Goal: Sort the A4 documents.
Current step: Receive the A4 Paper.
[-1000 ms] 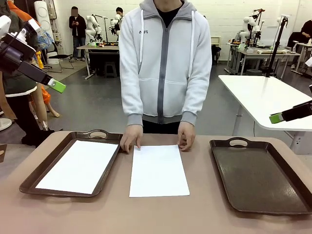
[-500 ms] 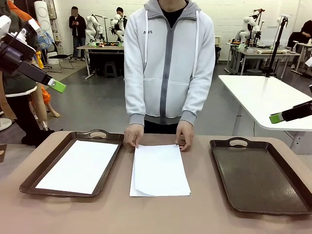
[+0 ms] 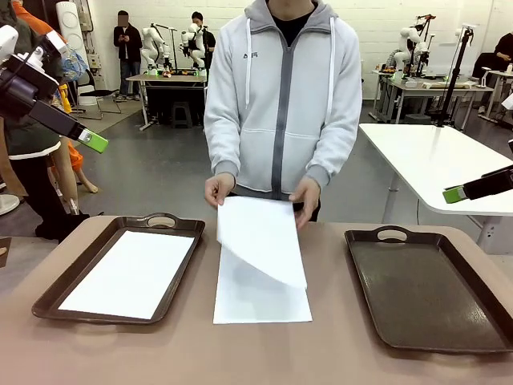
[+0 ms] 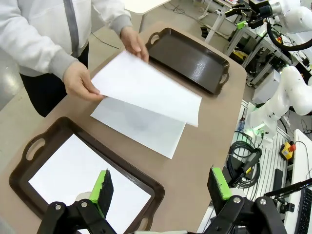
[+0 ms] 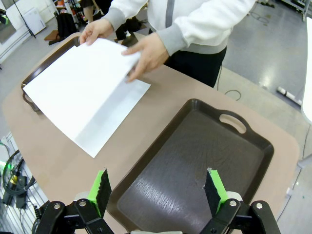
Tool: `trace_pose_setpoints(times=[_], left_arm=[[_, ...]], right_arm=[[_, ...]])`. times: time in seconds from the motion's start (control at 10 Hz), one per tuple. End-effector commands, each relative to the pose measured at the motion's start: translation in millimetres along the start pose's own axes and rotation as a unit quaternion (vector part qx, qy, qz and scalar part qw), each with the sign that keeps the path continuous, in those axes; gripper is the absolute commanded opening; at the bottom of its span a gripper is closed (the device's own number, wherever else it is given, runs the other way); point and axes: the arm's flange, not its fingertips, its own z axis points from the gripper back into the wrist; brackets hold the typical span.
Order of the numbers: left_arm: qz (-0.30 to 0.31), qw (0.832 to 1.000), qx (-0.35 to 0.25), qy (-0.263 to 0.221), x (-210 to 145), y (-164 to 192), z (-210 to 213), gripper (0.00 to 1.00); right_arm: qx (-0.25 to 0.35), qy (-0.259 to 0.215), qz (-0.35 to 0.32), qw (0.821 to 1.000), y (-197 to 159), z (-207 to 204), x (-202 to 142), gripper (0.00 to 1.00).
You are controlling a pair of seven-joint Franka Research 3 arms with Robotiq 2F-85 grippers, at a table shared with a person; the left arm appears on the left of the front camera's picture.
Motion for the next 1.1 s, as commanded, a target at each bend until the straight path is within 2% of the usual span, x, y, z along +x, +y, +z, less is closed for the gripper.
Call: trace_pose_setpoints(times=[0.0,1.0], left_arm=[[-0.008,1.000,0.003,0.004,-0.7,-0.2,1.3,1.00],[-0.008,1.000,0.003,0.004,-0.7,-0.2,1.3,1.00]], right_arm=[[0.001,-0.001,-0.001,1.000,-0.9,-1.0,-0.3,1.00],[0.001,-0.001,-0.001,1.000,-0.9,-1.0,-0.3,1.00]])
